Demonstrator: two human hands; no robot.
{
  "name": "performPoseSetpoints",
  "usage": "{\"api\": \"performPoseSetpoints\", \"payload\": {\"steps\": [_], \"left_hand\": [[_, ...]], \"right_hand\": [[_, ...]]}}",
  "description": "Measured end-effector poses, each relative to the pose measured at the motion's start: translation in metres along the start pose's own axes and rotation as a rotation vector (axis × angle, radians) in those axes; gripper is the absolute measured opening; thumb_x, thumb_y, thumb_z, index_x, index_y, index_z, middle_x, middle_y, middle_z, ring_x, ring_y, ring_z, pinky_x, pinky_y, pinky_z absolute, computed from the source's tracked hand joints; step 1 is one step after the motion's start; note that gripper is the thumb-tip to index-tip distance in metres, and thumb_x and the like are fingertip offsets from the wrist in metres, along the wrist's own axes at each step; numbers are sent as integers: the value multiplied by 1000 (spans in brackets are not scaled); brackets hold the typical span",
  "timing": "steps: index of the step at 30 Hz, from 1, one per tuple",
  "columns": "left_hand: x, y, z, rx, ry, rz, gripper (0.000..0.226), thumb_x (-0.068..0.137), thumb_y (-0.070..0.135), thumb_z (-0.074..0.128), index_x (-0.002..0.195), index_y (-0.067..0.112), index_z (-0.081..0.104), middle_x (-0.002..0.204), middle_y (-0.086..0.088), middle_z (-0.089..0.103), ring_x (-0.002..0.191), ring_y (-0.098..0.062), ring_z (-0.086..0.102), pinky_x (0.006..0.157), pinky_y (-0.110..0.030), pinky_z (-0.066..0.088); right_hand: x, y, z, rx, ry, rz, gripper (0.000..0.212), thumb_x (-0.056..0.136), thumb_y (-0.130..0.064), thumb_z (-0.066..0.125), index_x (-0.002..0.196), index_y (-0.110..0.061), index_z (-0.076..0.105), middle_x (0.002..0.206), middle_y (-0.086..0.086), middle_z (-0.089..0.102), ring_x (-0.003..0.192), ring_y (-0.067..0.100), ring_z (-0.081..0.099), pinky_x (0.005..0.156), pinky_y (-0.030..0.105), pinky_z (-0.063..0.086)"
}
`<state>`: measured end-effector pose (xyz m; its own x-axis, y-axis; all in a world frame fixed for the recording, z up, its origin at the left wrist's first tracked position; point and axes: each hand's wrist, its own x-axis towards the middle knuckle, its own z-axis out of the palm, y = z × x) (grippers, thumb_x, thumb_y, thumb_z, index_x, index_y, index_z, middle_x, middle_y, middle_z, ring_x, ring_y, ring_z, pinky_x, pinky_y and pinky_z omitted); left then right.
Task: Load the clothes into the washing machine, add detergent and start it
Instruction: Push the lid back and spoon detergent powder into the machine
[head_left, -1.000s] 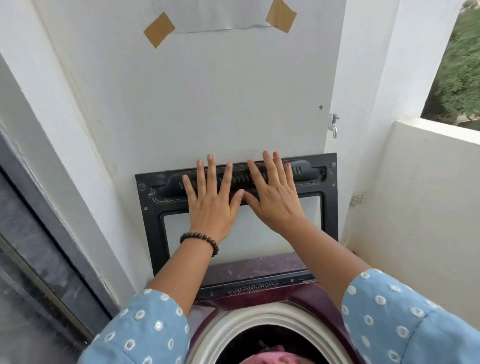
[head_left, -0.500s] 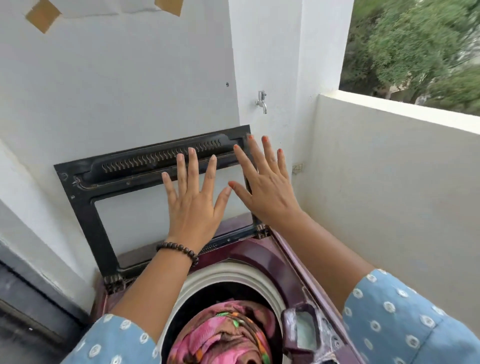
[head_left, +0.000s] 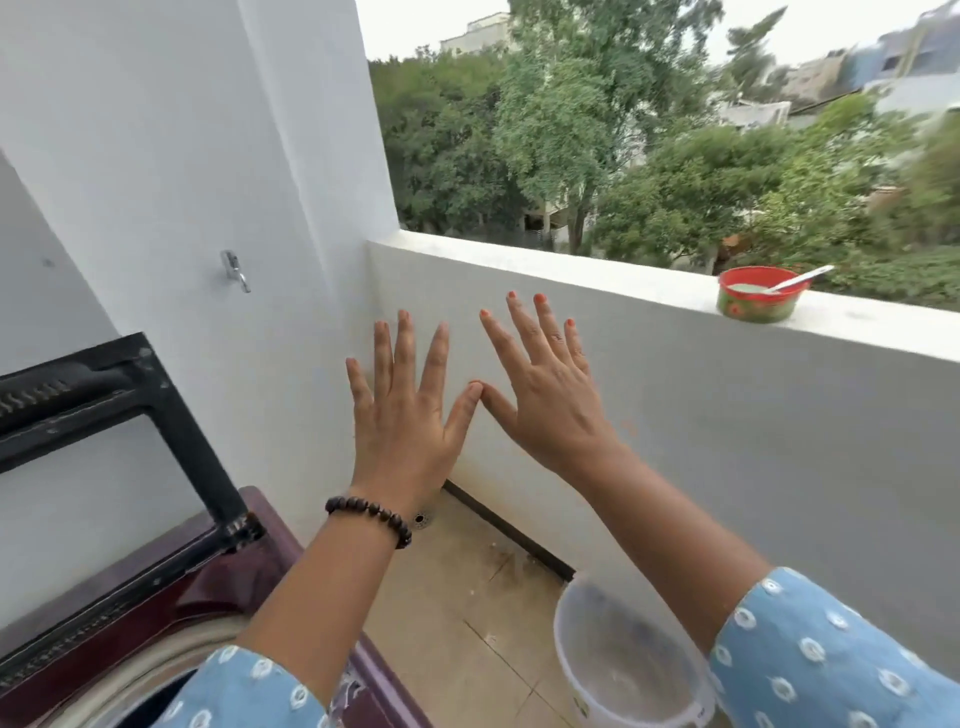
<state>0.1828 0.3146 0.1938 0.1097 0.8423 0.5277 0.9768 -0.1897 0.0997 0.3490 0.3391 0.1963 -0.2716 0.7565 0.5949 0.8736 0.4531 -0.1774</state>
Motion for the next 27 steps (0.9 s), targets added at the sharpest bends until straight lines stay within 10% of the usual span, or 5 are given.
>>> {"api": "performPoseSetpoints", "payload": {"steps": [11, 27], "left_hand": [[50, 188, 42, -187, -47, 256, 74, 91, 67, 4, 157, 34, -6, 164, 2, -23, 147, -14, -30, 118, -47, -19], [175, 259, 166, -417, -159, 378, 78, 87, 72, 8, 156, 39, -6, 165, 7, -16, 148, -10, -26, 121, -48, -12]], "right_hand": [[-56, 157, -87, -180, 98, 185, 69, 98, -49, 44, 156, -23, 18, 165, 10, 8, 152, 31, -2, 122, 54, 7], [-11, 311, -46, -321, 23, 364, 68, 98, -51, 43, 156, -25, 18, 165, 10, 6, 152, 31, 1, 120, 52, 4]]}}
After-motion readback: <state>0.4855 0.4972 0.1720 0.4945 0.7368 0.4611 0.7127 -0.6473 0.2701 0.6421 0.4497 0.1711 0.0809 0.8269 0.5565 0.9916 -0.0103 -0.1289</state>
